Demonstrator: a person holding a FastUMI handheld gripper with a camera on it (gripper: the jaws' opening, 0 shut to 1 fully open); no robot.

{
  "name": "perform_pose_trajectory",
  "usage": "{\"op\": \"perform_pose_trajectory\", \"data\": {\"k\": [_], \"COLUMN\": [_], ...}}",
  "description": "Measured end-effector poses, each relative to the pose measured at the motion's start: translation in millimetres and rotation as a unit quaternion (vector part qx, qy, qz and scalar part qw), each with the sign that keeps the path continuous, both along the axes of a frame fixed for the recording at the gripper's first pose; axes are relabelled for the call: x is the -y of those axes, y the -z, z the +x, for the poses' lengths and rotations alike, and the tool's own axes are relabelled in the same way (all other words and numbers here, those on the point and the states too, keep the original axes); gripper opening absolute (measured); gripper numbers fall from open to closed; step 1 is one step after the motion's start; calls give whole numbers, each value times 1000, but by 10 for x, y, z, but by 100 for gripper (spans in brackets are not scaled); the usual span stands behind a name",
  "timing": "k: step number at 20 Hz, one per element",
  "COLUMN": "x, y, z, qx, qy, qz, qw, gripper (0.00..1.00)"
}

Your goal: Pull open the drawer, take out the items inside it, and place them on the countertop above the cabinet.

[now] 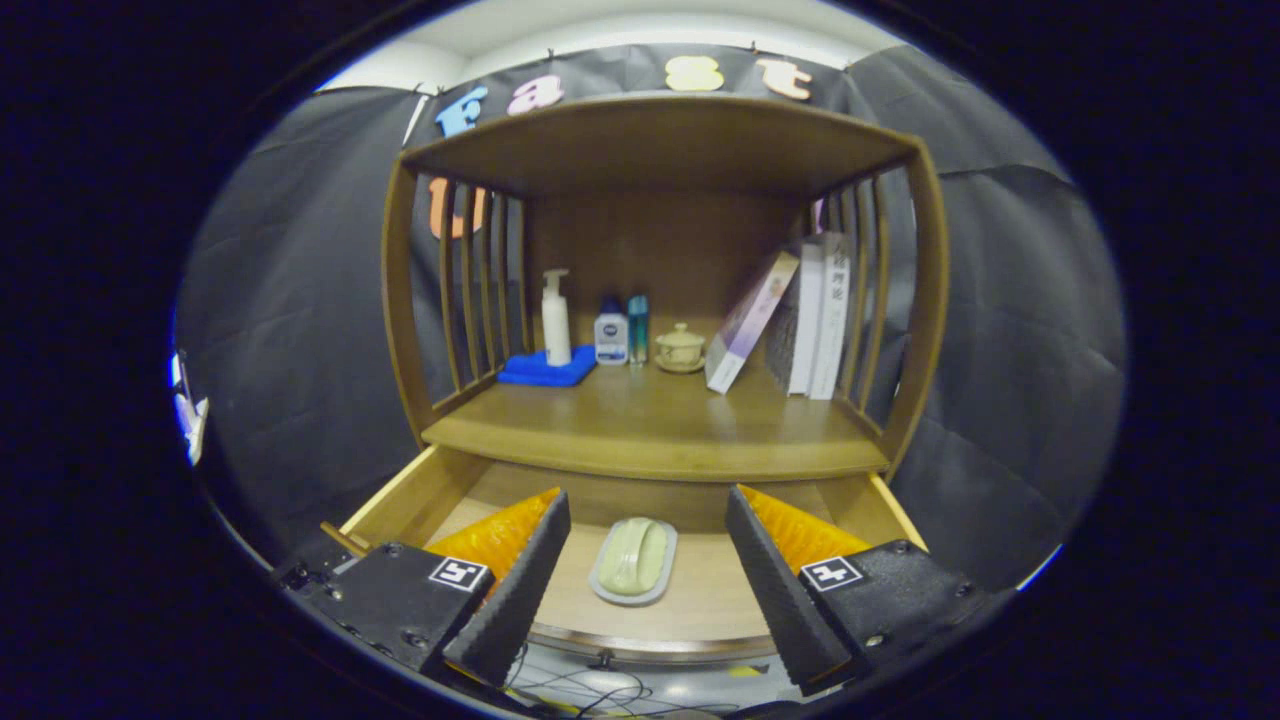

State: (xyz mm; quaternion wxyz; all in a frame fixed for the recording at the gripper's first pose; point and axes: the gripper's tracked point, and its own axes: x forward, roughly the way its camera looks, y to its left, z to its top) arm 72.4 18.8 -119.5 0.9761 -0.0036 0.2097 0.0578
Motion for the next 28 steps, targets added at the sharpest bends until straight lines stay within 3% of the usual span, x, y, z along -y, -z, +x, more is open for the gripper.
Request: {"op": "perform_pose_trajectory", "data": {"k": [3, 7, 12, 14, 23, 26, 28], "x": [-129, -225, -227, -220, -213, -187, -178], "y": [193, 550, 914, 1045, 1421, 1516, 1494], "z": [236, 405, 565, 605, 613, 605, 618], "qx": [-80, -188, -266, -294, -364, -379, -372], "qy": [-2, 2, 13, 19, 35, 45, 39], "qz": [15, 25, 4, -2, -11, -3, -3], "qw": [997, 982, 964, 956, 931, 924, 927], "gripper": [95, 75, 60, 59, 49, 34, 24]}}
